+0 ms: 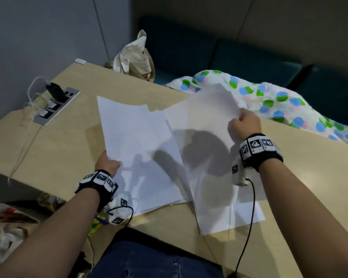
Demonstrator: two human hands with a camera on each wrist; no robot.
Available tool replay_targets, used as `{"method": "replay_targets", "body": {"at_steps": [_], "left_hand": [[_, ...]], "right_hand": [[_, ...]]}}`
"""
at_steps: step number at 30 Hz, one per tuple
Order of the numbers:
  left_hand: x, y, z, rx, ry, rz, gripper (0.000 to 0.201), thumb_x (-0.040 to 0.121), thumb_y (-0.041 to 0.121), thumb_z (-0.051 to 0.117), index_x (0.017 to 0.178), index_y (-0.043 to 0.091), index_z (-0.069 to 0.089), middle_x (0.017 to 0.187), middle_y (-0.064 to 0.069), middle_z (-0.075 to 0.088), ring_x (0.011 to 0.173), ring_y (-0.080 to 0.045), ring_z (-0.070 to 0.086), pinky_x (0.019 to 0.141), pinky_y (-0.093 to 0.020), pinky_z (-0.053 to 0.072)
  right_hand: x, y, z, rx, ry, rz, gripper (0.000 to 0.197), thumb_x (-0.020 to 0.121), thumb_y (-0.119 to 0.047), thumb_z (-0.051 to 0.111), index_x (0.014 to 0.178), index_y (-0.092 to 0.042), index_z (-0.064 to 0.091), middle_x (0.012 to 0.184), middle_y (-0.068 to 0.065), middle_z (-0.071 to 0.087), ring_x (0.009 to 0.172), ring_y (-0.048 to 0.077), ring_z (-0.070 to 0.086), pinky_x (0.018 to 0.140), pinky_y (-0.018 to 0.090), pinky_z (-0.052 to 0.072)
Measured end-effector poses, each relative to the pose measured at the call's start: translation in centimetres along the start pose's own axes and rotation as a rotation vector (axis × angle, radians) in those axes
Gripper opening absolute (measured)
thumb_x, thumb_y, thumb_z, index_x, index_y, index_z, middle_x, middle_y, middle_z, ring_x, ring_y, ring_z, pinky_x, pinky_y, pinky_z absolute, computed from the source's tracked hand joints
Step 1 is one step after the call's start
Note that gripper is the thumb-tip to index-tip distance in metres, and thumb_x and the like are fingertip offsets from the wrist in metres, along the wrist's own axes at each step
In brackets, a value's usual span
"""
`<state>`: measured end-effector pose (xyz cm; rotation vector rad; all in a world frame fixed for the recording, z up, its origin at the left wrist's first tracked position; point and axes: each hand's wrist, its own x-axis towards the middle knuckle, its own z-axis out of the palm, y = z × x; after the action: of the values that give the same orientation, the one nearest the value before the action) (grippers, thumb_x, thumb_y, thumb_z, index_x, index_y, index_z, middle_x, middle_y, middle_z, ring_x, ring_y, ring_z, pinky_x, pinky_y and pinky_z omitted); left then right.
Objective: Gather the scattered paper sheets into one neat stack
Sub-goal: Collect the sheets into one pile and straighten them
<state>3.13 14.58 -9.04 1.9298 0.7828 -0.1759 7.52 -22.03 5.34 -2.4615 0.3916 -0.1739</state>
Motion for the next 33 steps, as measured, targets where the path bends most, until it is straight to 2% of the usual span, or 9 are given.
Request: {"method": "replay_targets", "body": {"at_steps": [8,11,14,17,21,24,27,31,33], "left_hand": [[0.9,-1.7,0.0,-0.024,-0.071,-0.027,0.048,0.078,-0.001,0.056,0.125,0.010,0.055,0.116,-0.010,0.065,0.108,-0.029,0.062,0.101,-0.042,0.048],[1.0,-1.8,-0.1,-0.073,-0.092,-0.055,0.049,0.079,-0.002,0.052,0.125,0.013,0.056,0.116,-0.008,0.065,0.107,-0.027,0.061,0.102,-0.044,0.047],[1.2,-2.0,0.0,-0.111,-0.104,-0.057,0.051,0.075,-0.003,0.050,0.122,0.015,0.058,0.114,-0.008,0.067,0.105,-0.029,0.063,0.099,-0.047,0.049],[1.7,-2.3,0.1,-0.123,-0.108,-0.059,0.055,0.073,-0.002,0.052,0.124,0.017,0.057,0.115,-0.009,0.068,0.107,-0.030,0.063,0.099,-0.047,0.048],[1.7,-1.9,0.2,-0.120,-0.109,-0.057,0.054,0.076,-0.005,0.051,0.126,0.016,0.056,0.116,-0.009,0.066,0.107,-0.030,0.062,0.100,-0.047,0.047],[1.8,-1.8,0.3,-0.122,-0.117,-0.055,0.056,0.075,-0.006,0.051,0.125,0.018,0.056,0.114,-0.007,0.066,0.107,-0.031,0.062,0.100,-0.050,0.048],[2.1,-2.1,0.6,-0.132,-0.121,-0.053,0.057,0.071,-0.003,0.052,0.123,0.020,0.058,0.114,-0.006,0.067,0.107,-0.030,0.062,0.099,-0.051,0.048],[2.8,-2.4,1.0,-0.119,-0.119,-0.041,0.057,0.069,-0.001,0.055,0.120,0.022,0.059,0.114,-0.006,0.069,0.107,-0.030,0.064,0.098,-0.050,0.050],[2.5,-1.7,1.1,-0.076,-0.107,-0.031,0.053,0.071,0.000,0.055,0.119,0.022,0.059,0.112,-0.004,0.068,0.105,-0.029,0.063,0.097,-0.047,0.050]], "right_hand": [[0.1,4.6,10.8,-0.327,-0.390,0.199,0.024,0.086,-0.018,0.052,0.097,0.001,0.061,0.104,0.024,0.060,0.089,0.039,0.057,0.072,0.037,0.043],[-0.1,4.7,11.7,-0.358,-0.385,0.274,0.046,0.077,-0.027,0.069,0.112,-0.005,0.052,0.121,0.022,0.046,0.103,0.042,0.054,0.078,0.042,0.048],[0.0,4.3,11.3,-0.210,-0.339,0.335,0.067,0.071,-0.012,0.078,0.124,-0.001,0.038,0.130,0.021,0.038,0.114,0.043,0.049,0.086,0.043,0.047],[0.0,3.9,11.0,-0.211,-0.342,0.329,0.059,0.072,-0.009,0.077,0.119,0.003,0.043,0.116,0.020,0.055,0.107,0.039,0.056,0.080,0.041,0.050],[-0.7,3.9,10.6,-0.278,-0.443,0.427,0.026,0.066,-0.016,0.076,0.062,-0.004,0.053,0.064,0.006,0.055,0.065,0.025,0.058,0.053,0.024,0.045],[-0.8,4.5,10.9,-0.332,-0.455,0.468,0.037,0.064,-0.032,0.079,0.075,-0.005,0.056,0.092,0.012,0.060,0.092,0.029,0.060,0.075,0.033,0.051],[-1.0,4.5,10.6,-0.153,-0.481,0.488,0.030,0.070,-0.019,0.077,0.080,0.002,0.059,0.077,0.013,0.060,0.062,0.023,0.057,0.050,0.025,0.044],[-1.4,4.2,10.1,-0.084,-0.460,0.431,0.034,0.076,-0.010,0.071,0.105,0.006,0.062,0.093,0.017,0.065,0.085,0.029,0.063,0.070,0.032,0.049],[-1.6,3.5,9.1,-0.109,-0.412,0.363,0.020,0.080,-0.006,0.063,0.098,0.002,0.067,0.088,0.014,0.062,0.081,0.026,0.057,0.069,0.030,0.045]]}}
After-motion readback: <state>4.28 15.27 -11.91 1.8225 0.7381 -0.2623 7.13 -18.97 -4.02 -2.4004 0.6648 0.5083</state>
